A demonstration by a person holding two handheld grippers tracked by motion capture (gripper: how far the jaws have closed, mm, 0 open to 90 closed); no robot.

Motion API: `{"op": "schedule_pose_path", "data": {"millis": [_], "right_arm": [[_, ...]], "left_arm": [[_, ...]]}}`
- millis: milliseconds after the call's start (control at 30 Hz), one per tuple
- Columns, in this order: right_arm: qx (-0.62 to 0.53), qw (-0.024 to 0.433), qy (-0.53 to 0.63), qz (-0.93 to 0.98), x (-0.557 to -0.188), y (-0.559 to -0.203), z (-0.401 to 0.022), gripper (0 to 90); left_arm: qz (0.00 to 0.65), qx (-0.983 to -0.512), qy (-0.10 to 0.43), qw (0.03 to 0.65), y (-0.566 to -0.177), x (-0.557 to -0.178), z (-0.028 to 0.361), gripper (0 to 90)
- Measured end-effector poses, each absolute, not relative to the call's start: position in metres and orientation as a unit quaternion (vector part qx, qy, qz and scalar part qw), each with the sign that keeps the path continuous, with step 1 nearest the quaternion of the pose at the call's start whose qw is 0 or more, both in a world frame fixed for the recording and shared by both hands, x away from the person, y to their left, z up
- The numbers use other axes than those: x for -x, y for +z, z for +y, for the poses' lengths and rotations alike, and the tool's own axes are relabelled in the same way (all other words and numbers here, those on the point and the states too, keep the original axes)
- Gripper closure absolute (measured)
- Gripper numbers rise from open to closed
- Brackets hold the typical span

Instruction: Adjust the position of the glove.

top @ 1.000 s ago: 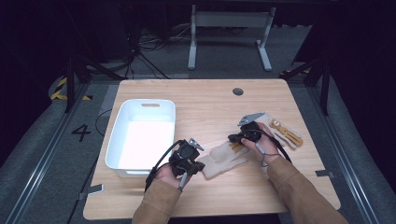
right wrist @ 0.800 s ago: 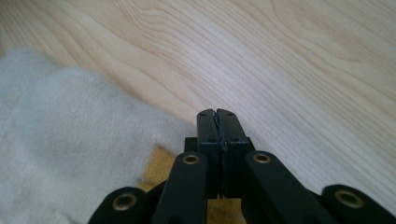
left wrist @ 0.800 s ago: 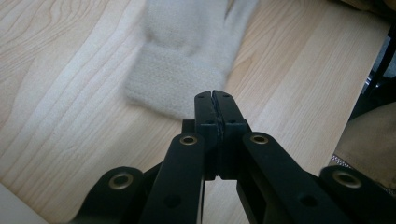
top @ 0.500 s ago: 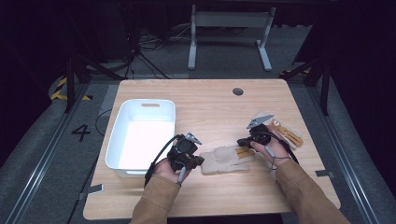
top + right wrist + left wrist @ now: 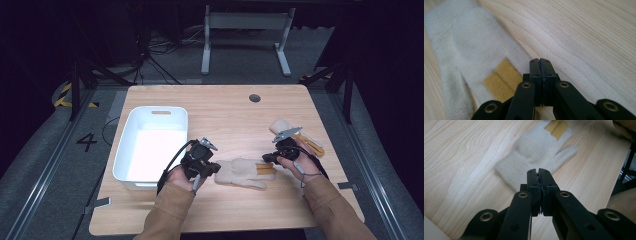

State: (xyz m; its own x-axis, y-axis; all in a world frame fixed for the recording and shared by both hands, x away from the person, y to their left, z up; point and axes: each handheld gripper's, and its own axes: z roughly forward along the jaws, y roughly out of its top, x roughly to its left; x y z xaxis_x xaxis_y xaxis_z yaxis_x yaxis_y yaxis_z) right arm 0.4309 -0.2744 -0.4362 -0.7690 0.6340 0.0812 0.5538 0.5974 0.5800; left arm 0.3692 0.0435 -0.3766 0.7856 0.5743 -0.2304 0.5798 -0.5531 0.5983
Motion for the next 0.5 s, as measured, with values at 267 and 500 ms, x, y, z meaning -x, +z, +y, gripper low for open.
{"op": "schedule_pose_path", "data": {"millis": [267,500], "right_arm": [[-0.335,0.097,0.325,0.879,-0.420,-0.423,-0.284,89.7],[-0.339,0.131,0.362,0.858,-0.410,-0.408,-0.300,88.5]], "left_arm": [[0.334,-0.871,0.007,0.359,-0.372,-0.376,0.040,74.6],[0.335,-0.864,0.024,0.374,-0.368,-0.379,0.041,69.4]]}}
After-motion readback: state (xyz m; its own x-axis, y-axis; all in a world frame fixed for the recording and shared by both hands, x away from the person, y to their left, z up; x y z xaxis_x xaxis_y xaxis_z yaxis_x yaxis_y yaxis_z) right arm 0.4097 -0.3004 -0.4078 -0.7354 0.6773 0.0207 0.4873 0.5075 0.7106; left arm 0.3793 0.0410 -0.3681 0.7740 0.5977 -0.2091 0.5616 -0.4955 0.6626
